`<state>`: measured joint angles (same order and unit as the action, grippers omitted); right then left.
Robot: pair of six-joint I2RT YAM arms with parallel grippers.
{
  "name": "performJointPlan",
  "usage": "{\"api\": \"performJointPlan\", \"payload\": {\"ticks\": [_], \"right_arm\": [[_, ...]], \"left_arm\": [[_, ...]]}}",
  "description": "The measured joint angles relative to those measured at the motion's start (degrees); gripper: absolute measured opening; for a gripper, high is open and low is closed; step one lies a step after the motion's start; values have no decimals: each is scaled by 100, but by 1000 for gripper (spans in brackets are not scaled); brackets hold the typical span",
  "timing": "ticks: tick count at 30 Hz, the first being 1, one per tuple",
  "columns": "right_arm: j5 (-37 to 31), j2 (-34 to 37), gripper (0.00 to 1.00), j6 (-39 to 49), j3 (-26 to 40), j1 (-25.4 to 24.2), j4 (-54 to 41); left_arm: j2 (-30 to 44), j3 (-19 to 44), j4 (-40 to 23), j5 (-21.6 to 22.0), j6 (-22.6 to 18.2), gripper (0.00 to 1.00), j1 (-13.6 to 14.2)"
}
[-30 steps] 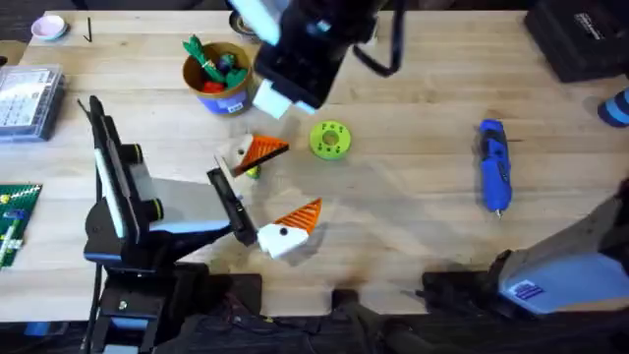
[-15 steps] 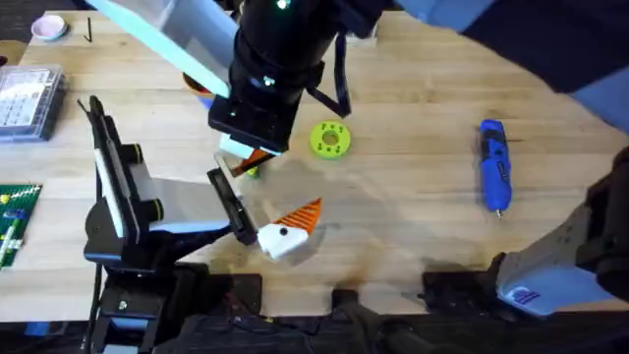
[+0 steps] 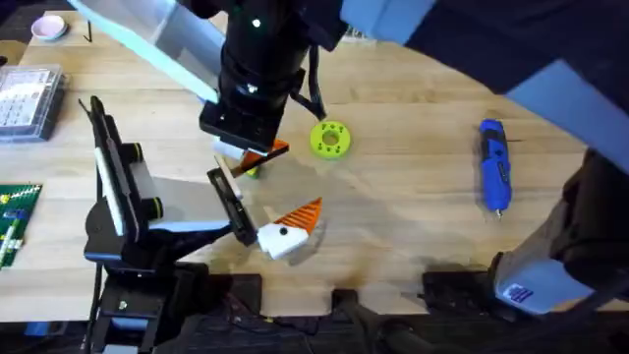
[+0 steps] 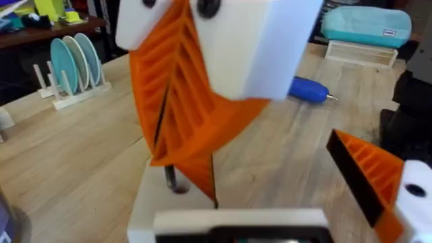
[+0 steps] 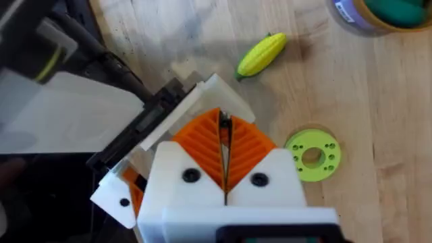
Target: Pick up the gripper from the table and insert it into the empty holder that is missing its gripper. Then pick up a screw, insert it into the mounting hole, and use the screwdriver to tighten it. Finally, clean up the table by picking up the vegetable and placing it into the bucket.
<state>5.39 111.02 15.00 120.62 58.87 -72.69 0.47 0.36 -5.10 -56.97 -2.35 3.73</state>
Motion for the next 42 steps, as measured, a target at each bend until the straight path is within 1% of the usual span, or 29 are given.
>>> {"api": "performJointPlan", "payload": {"ticks": [27, 42], "right_arm": [[22, 0, 7, -2, 24, 3, -386], [22, 0, 7, -2, 24, 22, -219]], "left_arm": [[-4, 0, 1, -4, -17, 992, 0], [-4, 0, 2, -4, -24, 993, 0]]}}
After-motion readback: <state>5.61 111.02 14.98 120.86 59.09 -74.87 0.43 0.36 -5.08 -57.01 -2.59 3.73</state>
